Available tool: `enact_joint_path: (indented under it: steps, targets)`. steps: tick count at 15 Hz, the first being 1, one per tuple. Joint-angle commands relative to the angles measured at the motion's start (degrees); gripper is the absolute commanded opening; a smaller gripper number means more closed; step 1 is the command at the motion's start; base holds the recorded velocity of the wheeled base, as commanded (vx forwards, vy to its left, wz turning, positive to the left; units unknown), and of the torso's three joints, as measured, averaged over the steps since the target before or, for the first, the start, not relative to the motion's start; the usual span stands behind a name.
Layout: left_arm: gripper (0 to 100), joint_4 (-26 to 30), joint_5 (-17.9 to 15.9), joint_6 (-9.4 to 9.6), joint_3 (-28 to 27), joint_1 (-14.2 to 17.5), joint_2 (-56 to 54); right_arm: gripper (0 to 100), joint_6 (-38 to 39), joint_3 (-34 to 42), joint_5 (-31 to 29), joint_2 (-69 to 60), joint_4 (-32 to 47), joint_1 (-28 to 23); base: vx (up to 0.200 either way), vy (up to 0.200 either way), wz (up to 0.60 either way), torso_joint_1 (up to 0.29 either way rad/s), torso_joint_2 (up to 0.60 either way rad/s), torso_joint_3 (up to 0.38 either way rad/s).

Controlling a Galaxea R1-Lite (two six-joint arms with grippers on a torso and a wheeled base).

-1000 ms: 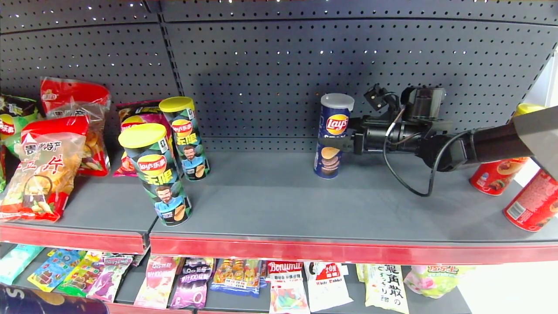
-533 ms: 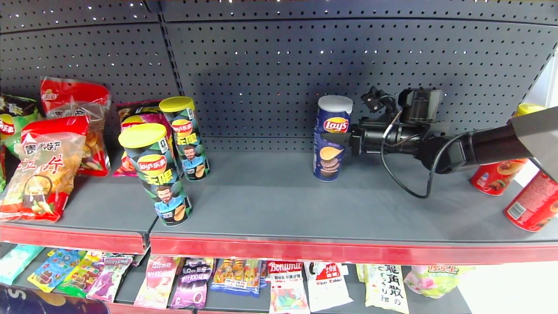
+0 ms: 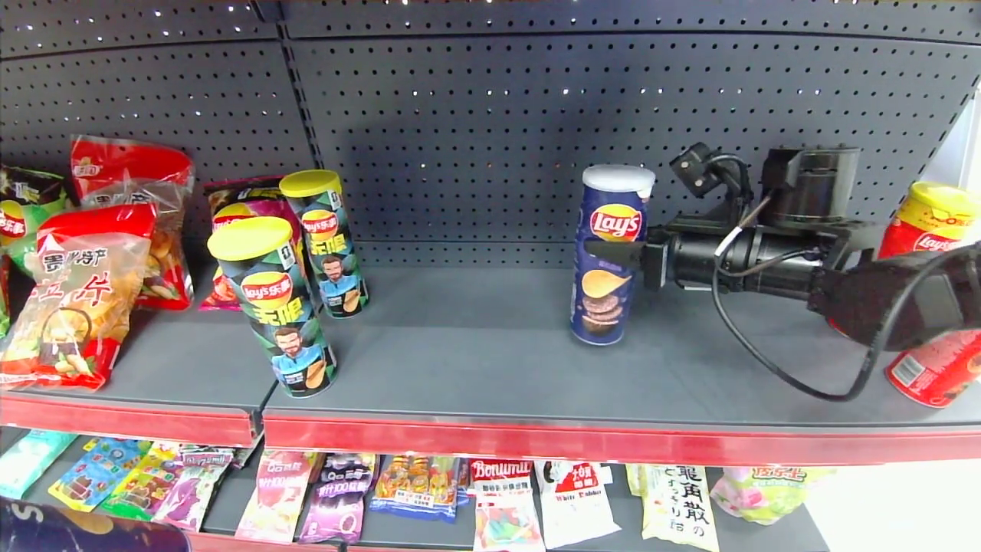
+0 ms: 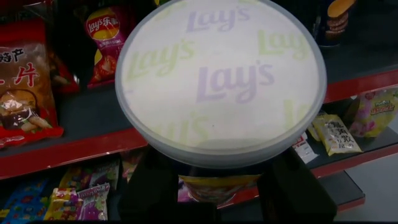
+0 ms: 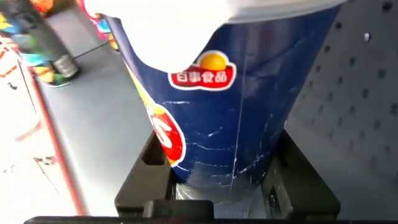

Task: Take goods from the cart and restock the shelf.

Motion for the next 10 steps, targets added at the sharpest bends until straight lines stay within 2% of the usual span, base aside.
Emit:
enact_joint_path:
  steps: [1,6,10]
  targets:
    - [0,-0.1,0.0,0.02,0.0,0.0,0.3,0,0.7,6.8,-3.2,-7.3,-3.5,2.9,0.0,0.0,0.0,0.0,0.0,0.0]
    - [0,-0.3,-0.1,-0.07,0.4,0.0,0.8,0,0.7,9.3,-5.1,-8.9,-5.4,3.3,0.0,0.0,0.0,0.0,0.0,0.0]
    - [0,-0.3,0.0,-0.24,0.9,0.0,1.0,0,0.8,16.0,-6.9,-12.0,-6.5,7.0,0.0,0.0,0.0,0.0,0.0,0.0]
